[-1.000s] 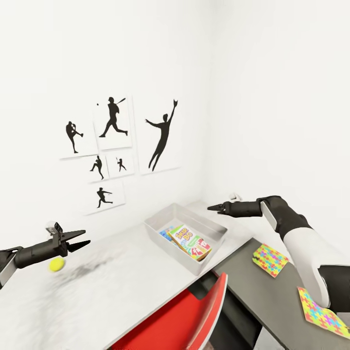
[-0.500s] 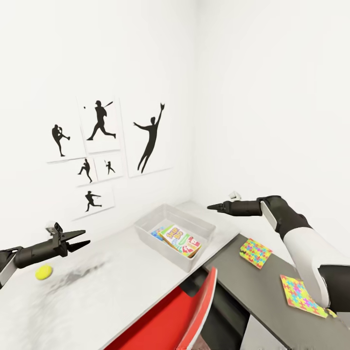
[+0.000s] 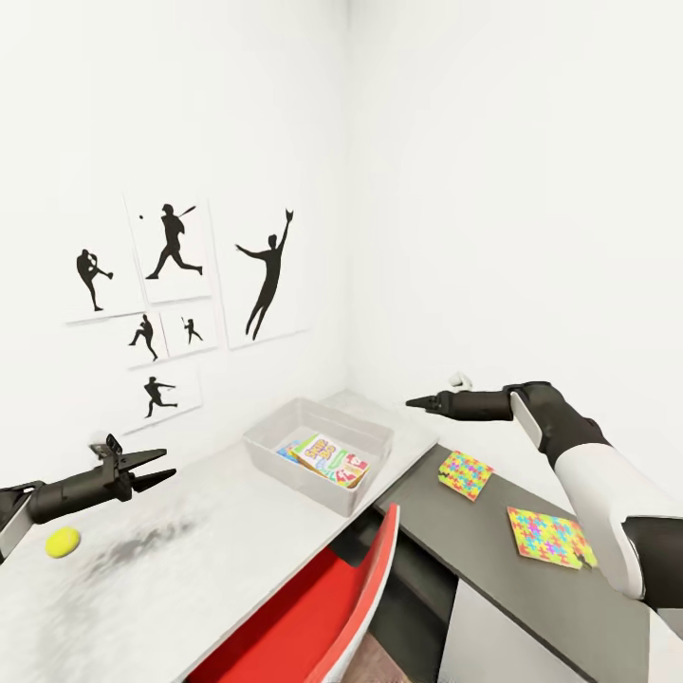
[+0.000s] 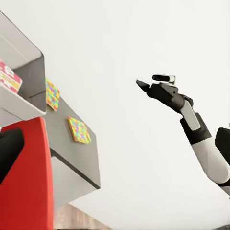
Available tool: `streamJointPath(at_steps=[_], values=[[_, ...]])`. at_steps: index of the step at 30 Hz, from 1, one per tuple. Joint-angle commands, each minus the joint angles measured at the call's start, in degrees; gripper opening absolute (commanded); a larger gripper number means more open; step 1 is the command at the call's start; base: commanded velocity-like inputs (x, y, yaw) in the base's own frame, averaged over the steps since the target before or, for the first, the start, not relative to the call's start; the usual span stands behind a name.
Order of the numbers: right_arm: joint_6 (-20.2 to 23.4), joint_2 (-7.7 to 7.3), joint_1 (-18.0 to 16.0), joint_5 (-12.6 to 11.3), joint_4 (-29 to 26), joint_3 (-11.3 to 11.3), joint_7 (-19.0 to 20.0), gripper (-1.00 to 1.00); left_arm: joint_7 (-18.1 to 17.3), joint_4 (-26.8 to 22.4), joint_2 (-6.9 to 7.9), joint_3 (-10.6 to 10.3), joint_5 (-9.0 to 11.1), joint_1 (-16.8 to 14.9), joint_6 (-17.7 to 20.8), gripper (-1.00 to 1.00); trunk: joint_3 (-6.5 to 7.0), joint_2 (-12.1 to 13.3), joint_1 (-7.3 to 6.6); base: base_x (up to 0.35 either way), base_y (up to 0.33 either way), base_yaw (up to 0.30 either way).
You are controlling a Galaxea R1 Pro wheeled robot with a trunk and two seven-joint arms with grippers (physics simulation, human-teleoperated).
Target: Put all the toys in the child's room - the three board games (two on the bed and one on the table), the two jigsaw puzzles on the table, and the tennis ball on the table - inside the toy box on the table in the child's room.
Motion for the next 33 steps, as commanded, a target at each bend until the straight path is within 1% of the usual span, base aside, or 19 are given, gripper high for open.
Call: streamJointPath(at_steps=[1,10,24,30,33], values=[[0.4,-0.05,0.0,-0.6,0.0,0.1,-0.1,1.00,-0.2,0.0,0.02,0.0,0.0,0.0,0.6,1.00,0.04,0.0,0.01,-0.141,0.067,-0.205],[0.3,-0.12,0.0,-0.6,0.0,-0.8,-0.1,1.00,-0.2,0.0,0.00,0.0,0.0,0.0,0.6,1.00,0.65,0.0,0.01,-0.158,0.142,-0.205],[0.3,-0.14,0.0,-0.5,0.0,-1.0,-0.1,1.00,-0.2,0.0,0.03,0.0,0.0,0.0,0.6,1.00,1.61,0.0,0.01,-0.165,0.201,-0.205],[0.3,-0.35,0.1,-0.6,0.1,-1.1,0.0,1.00,-0.2,0.0,0.03,0.0,0.0,0.0,0.6,1.00,2.02,0.0,0.01,-0.153,0.203,-0.205],[0.3,-0.79,0.1,-0.6,0.4,-1.2,0.0,1.00,-0.2,0.0,0.09,0.0,0.0,0.0,0.6,1.00,2.23,0.0,0.01,-0.126,0.129,-0.205]])
